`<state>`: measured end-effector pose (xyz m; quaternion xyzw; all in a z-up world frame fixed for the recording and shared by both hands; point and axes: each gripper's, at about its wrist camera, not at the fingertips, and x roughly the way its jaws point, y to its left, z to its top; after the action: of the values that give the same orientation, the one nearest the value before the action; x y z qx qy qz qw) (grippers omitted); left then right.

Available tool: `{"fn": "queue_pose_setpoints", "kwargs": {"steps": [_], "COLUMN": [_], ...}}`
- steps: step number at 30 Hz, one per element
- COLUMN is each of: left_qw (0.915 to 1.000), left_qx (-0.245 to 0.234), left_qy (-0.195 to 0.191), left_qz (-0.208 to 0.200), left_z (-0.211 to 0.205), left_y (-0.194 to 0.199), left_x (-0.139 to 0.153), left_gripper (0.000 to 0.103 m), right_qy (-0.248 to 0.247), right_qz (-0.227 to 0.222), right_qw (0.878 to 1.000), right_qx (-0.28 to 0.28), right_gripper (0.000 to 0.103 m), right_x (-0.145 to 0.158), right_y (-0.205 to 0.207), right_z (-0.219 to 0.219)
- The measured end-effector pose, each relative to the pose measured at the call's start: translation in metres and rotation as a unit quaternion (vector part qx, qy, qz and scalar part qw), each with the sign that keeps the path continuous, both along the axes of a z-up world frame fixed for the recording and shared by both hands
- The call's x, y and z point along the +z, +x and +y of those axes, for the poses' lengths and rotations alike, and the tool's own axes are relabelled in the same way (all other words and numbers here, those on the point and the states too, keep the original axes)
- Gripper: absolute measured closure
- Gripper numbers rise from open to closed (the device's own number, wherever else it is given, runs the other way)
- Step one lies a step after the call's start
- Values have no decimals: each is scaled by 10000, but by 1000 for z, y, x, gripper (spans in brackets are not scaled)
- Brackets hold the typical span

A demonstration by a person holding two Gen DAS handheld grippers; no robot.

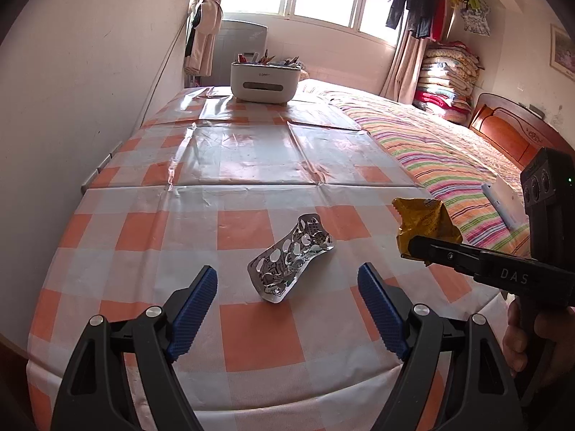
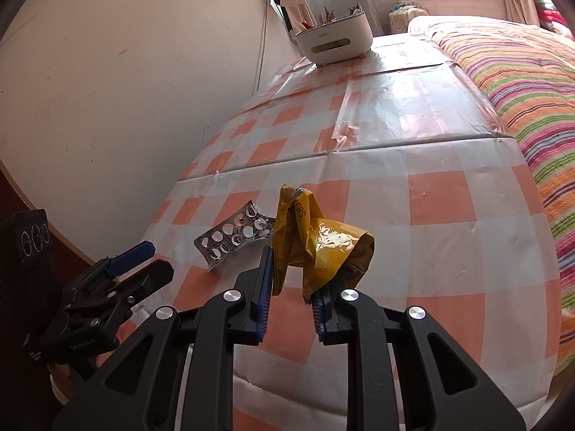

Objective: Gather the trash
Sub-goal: 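Grasp the yellow wrapper with the right tool, then grasp the silver blister pack with the left tool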

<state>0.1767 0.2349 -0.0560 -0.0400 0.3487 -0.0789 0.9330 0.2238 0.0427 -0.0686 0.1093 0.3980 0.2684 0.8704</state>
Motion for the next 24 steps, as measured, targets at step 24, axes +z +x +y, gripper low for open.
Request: {"fn": "queue_pose_setpoints", "kwargs": {"steps": [24], "left_qw": [9963], "left_qx": [-282], "left_qy": [293], "left_qz": [761], "left_z": [-29], "left_y": [58], "left_x": [-37], "left_gripper": [52], "right_qy": [364], "right_qz": [-147], "right_qw": [9992], "right_qx": [-41], "right_gripper": [81], "right_x": [15], "right_y": [-21], "right_z": [-31]}}
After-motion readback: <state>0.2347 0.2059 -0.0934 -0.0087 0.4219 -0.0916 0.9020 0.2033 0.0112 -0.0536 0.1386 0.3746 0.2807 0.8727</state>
